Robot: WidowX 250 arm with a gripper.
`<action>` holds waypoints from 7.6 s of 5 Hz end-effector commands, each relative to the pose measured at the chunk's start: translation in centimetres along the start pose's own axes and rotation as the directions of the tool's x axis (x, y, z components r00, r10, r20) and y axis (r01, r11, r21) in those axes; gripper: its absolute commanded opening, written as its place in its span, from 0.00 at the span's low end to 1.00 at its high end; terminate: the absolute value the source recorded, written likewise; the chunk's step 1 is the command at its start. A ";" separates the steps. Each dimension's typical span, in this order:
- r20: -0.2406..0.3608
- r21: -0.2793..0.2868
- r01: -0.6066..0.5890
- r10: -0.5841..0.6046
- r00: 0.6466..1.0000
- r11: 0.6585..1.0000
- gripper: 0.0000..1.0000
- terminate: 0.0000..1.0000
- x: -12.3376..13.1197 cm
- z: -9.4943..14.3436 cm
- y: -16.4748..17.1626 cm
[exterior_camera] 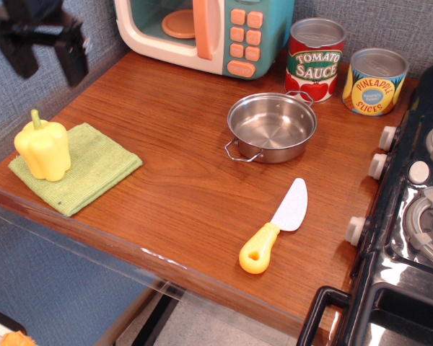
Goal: Take the pot and move it between the green cloth and microwave
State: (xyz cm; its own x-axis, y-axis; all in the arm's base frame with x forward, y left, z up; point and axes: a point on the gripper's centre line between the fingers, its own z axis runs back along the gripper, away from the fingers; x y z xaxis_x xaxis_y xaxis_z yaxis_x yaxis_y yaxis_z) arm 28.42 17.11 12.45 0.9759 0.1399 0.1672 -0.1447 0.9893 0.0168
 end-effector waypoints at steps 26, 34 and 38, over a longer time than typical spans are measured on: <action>-0.156 0.187 -0.032 0.062 0.986 0.982 0.00 0.00 8.2 -7.4 2.6; 0.051 0.019 0.096 -0.097 0.994 0.995 1.00 0.00 6.1 0.9 -0.9; 0.008 0.098 0.134 -0.136 0.991 0.986 1.00 0.00 6.0 0.3 -1.3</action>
State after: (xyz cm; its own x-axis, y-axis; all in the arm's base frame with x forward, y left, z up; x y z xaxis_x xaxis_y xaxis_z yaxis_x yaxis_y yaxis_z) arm 35.32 15.94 11.90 0.9908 0.0019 0.1353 -0.0180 0.9929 0.1178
